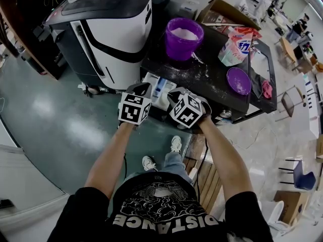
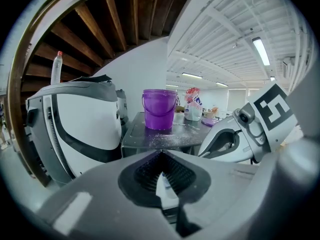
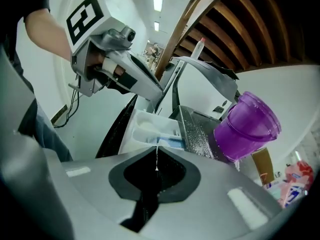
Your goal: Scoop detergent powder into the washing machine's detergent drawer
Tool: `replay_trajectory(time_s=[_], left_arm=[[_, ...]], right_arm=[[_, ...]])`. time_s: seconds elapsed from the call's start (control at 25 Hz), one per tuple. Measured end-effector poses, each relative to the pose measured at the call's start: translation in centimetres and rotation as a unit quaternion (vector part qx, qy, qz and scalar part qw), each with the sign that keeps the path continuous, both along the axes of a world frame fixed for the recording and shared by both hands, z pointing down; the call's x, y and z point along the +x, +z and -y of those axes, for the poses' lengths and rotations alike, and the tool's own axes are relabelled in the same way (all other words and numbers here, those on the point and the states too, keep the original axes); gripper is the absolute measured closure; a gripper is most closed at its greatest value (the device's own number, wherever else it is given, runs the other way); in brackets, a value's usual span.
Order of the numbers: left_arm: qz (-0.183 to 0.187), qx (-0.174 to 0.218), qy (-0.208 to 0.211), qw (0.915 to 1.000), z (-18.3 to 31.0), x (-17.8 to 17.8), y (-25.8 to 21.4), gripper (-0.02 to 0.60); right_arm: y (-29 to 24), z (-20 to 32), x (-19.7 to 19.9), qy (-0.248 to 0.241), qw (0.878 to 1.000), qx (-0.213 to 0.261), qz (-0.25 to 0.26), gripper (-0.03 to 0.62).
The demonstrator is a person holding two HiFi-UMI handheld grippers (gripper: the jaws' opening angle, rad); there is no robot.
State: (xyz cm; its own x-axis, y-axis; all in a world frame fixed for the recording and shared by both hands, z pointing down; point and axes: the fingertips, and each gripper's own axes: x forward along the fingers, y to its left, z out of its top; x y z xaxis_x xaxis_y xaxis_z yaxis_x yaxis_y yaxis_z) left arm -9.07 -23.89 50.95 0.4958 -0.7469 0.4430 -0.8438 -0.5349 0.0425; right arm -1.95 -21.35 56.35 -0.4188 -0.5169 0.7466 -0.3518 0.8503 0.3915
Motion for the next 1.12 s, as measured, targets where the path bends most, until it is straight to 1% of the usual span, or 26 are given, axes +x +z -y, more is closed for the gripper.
replay_trajectory(time_s=[0.32,0.56,0.84,1.12], left_arm=[[0.0,-0.004,0.0,1.0,0.03,0.01,0.1,0.581],[-0.002,-0.004,0.0,1.0,-0.03,0.11,0.18,0.581],[-0.001,-0.005,0.001,1.0,0.14,-0.04,0.17,0.581],[-0.003,-0.007,-0.003,1.0,0.2,-0.3,0.36,0.581]], right_arm=[[0.07,-0.15,0.26,-0.025,0.998,0.042,-0.038,0.563],[0.33,-0.12,0.54,-0.033,0.995,0.08,-0.058,0.563],[0.02,0.09,0.62,-0.063,0.982,0.146,-0.1,0.563],[0.08,0.11,0.7,-0.065,0.98,0.159,-0.101,0.563]])
